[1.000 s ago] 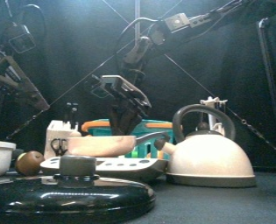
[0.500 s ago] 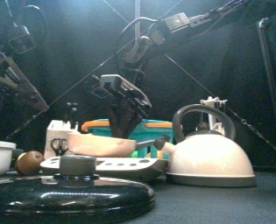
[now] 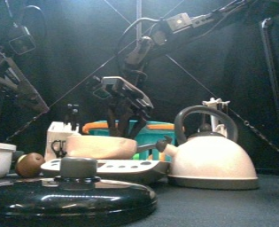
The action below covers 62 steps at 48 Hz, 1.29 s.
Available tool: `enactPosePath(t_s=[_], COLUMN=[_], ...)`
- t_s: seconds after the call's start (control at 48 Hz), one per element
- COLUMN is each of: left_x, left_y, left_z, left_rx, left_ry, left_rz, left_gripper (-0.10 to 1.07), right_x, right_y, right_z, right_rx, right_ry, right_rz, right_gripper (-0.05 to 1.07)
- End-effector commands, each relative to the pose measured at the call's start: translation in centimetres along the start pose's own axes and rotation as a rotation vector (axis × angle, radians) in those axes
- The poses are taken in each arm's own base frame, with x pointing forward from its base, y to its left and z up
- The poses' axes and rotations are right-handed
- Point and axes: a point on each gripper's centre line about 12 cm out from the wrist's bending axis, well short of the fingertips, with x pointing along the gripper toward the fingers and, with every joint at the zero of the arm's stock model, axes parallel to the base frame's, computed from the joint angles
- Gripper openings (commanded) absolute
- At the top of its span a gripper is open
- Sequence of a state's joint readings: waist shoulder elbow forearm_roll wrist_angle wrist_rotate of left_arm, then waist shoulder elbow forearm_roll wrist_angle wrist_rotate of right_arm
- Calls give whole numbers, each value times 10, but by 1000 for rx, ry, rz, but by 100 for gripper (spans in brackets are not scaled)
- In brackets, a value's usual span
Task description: Place pan onto stove
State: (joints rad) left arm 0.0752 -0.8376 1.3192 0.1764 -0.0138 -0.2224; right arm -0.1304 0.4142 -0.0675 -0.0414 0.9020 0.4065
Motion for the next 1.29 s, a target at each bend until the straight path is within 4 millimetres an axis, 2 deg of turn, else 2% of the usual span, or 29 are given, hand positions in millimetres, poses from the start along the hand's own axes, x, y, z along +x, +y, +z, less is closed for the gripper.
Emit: enactPosePath(t_s=[0.0,0.188,0.458,0.792,0.958,1.271], left_x=[0,0,0,0,0,0], left_y=[-1,-1,-1,-1,-1,-1], left_z=[6,7,6,2,7,2], left_rx=[-8,-20,-19,-63,-71,-80], left_ry=[-15,-17,-15,-6,-26,-15], left_rz=[-4,-4,-4,-3,-6,-5], left_gripper=[100,100,100,100,100,100], right_x=[-18,-23,-45,-48,-54,-63], right_y=[3,5,18,18,18,21], right_z=[10,13,26,32,33,34], right_rx=[-4,-15,-60,-74,-88,-87], right_ry=[-53,-67,-141,-167,-172,-180], right_rz=[14,11,17,0,-8,-8], right_gripper=[78,78,78,78,78,78])
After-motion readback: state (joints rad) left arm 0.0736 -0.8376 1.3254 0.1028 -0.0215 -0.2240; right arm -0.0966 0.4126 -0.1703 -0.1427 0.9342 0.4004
